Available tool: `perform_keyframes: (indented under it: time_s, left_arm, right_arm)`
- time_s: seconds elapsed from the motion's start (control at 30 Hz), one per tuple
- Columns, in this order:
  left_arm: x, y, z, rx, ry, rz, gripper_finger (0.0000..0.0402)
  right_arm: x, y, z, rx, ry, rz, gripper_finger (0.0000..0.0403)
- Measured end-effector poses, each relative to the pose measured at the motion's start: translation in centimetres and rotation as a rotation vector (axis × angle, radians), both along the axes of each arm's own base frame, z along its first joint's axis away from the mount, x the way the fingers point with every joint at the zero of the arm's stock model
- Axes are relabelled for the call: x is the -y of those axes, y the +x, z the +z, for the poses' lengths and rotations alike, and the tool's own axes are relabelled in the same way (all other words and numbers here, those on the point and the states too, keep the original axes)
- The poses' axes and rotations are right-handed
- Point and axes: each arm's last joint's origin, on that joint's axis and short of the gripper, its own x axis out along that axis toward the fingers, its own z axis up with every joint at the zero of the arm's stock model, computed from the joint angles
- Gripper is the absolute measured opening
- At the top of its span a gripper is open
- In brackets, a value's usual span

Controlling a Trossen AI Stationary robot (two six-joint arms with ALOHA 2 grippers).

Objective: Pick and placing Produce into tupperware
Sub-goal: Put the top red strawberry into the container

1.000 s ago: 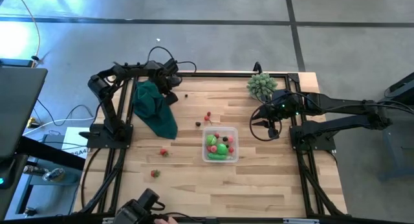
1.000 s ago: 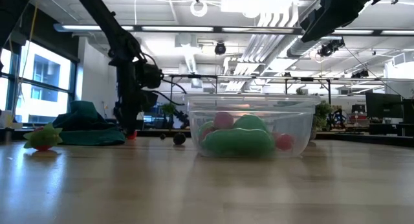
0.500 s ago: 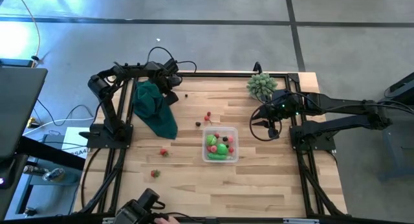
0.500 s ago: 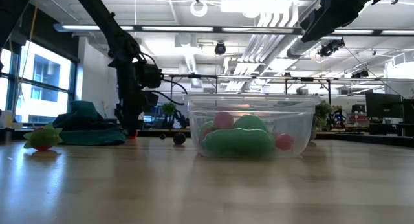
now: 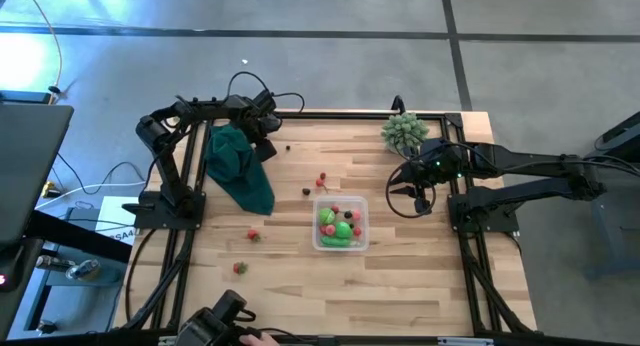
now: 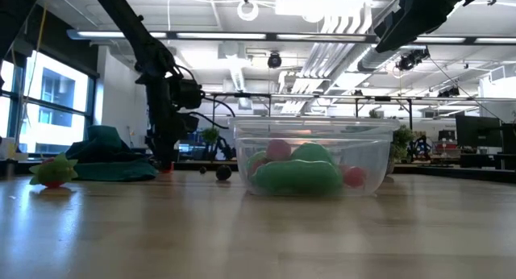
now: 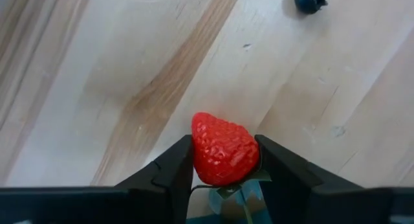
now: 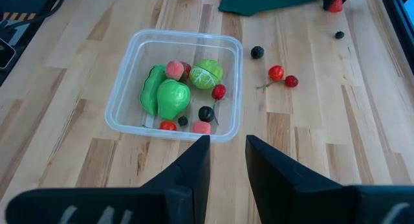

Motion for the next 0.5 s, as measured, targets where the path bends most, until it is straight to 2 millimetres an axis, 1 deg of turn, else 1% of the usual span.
perform_keyframes:
  time_s: [0.13, 0.4, 0.5]
  left_arm:
    - [-0.01, 0.01, 0.01, 0.003, 0.000, 0.001, 0.0138]
    - [0.05, -0.03, 0.00, -0.002, -0.006, 0.001, 0.0145]
    - [0.04, 0.00, 0.03, 0.003, -0.007, -0.001, 0.0138]
  right_arm:
    - [0.00, 0.00, 0.00, 0.000, 0.000, 0.000, 0.0089]
    - [0.00, 0.00, 0.00, 0.000, 0.000, 0.000, 0.0089]
    - [0.00, 0.00, 0.00, 0.000, 0.000, 0.000, 0.0089]
